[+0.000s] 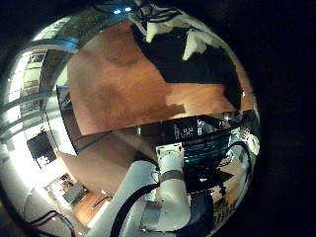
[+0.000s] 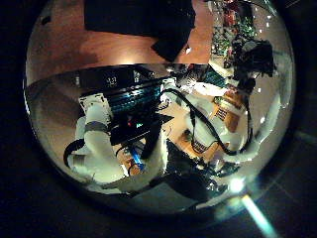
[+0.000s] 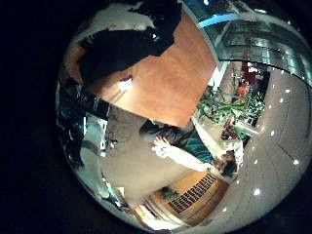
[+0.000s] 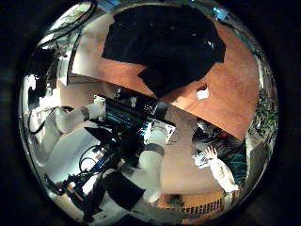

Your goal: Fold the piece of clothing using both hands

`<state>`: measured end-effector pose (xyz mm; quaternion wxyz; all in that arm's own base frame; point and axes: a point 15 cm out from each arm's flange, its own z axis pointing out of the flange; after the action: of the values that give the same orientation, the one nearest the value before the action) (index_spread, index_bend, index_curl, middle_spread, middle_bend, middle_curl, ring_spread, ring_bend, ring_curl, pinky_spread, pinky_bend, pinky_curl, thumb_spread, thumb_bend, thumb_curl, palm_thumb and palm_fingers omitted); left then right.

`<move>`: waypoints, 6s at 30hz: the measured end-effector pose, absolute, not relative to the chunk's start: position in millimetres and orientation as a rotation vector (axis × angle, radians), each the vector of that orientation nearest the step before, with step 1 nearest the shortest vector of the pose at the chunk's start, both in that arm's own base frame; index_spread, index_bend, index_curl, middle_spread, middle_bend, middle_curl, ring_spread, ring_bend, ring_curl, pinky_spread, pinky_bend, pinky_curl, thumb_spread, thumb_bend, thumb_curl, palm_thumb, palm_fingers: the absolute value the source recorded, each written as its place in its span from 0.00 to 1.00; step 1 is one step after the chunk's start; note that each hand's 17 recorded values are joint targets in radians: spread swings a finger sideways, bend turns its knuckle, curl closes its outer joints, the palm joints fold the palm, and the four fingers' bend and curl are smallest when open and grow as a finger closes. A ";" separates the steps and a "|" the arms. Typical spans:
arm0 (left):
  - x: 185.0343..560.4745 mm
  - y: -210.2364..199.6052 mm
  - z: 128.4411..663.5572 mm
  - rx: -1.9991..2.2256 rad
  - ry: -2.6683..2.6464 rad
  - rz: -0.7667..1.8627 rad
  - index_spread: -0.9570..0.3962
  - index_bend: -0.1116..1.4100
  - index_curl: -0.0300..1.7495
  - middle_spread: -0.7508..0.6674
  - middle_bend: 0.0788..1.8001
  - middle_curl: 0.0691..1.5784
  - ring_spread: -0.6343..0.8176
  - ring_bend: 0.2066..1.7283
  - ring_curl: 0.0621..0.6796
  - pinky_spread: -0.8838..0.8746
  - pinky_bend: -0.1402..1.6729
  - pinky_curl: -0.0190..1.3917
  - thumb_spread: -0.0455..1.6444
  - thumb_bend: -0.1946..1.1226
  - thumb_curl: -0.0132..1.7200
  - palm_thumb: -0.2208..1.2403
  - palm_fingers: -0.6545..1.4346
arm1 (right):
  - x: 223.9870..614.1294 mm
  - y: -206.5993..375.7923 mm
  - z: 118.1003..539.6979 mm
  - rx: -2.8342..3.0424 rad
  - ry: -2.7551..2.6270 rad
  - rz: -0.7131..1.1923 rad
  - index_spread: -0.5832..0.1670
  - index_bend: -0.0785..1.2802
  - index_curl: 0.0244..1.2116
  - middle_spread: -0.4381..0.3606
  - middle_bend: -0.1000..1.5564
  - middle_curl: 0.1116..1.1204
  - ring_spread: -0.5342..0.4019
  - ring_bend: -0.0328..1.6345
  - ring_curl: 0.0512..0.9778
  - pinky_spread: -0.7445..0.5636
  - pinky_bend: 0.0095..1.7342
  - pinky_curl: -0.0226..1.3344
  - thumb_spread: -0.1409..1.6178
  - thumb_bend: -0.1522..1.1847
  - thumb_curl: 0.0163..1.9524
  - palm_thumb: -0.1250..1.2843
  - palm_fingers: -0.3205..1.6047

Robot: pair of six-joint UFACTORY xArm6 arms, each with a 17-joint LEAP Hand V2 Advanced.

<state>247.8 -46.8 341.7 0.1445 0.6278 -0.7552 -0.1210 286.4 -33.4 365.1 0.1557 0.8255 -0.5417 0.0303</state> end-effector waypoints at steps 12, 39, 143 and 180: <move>252.5 -49.2 332.6 1.783 -2.178 -0.355 0.72 0.17 0.16 0.72 0.09 0.21 0.76 0.30 0.25 0.79 0.31 0.25 0.65 0.13 0.18 0.29 0.32 | 283.2 -44.7 365.2 2.350 -1.587 0.057 0.32 0.17 0.19 0.53 0.24 0.25 0.58 0.51 0.20 0.86 0.51 0.15 0.62 0.09 0.13 0.13 0.23; 335.6 -48.3 169.5 1.563 -2.669 -0.240 0.71 0.16 0.15 0.79 0.06 0.16 0.77 0.30 0.25 0.79 0.34 0.24 0.61 0.13 0.19 0.26 0.29 | 266.5 -29.4 347.0 2.209 -1.767 -0.120 0.32 0.17 0.20 0.55 0.25 0.25 0.59 0.50 0.19 0.86 0.52 0.14 0.64 0.09 0.13 0.12 0.24; 375.4 -84.0 253.0 1.529 -2.467 -0.654 0.14 0.37 0.76 0.11 0.51 0.67 0.15 0.81 0.79 0.18 0.78 0.51 0.65 0.14 0.38 0.69 0.83 | 301.7 25.0 132.7 2.142 -1.413 -0.184 0.29 0.18 0.23 0.42 0.26 0.27 0.47 0.46 0.19 0.72 0.38 0.12 0.68 0.10 0.17 0.49 0.32; 333.1 -56.5 273.9 1.362 -2.377 -0.720 0.14 0.32 0.81 0.10 0.50 0.68 0.15 0.80 0.79 0.18 0.77 0.51 0.65 0.14 0.38 0.68 0.83 | 313.7 28.0 259.2 2.433 -1.715 -0.086 0.30 0.83 0.77 0.31 0.81 0.79 0.33 0.86 0.68 0.43 0.83 0.46 0.75 0.11 0.27 0.79 0.72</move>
<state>333.1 -56.5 273.9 0.1536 0.4751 -0.8292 -0.2512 313.7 28.0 259.2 0.0816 0.8143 -0.5739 -0.0289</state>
